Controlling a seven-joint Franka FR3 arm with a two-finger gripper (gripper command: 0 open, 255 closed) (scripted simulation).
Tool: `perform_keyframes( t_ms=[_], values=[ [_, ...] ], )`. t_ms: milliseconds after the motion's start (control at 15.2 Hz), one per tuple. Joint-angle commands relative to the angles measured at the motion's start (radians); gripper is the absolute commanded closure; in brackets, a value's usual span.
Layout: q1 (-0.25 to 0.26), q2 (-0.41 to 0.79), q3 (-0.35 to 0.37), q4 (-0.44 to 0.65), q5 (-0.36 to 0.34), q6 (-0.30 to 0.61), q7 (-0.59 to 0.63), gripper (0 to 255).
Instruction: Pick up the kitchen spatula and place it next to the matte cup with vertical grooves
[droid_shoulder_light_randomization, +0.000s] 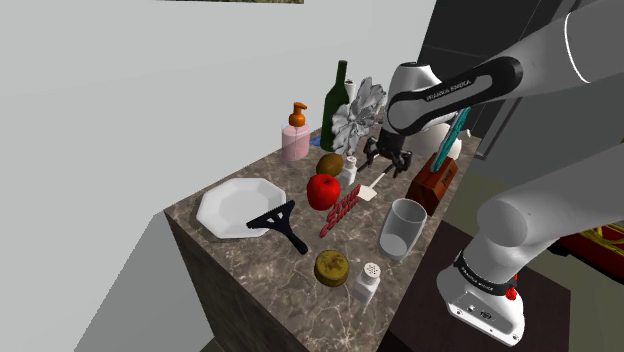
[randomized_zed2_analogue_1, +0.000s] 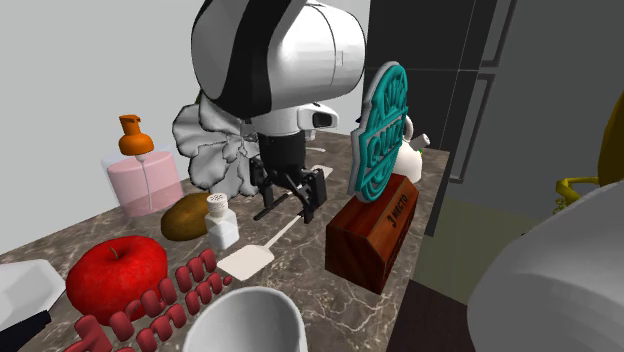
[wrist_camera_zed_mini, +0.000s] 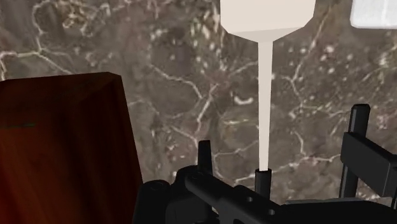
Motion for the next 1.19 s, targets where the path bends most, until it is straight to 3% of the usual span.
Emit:
perform_keyframes(
  t_ms=[0,594,660,1122],
  values=[
    [-0.003,0.022,0.003,-0.014,-0.002,0.036,0.003,0],
    [-0.006,0.040,0.007,-0.023,-0.004,0.064,0.005,0],
    [-0.006,0.040,0.007,-0.023,-0.004,0.064,0.005,255],
    [-0.006,0.040,0.007,-0.023,-0.004,0.064,0.005,255]
  ],
)
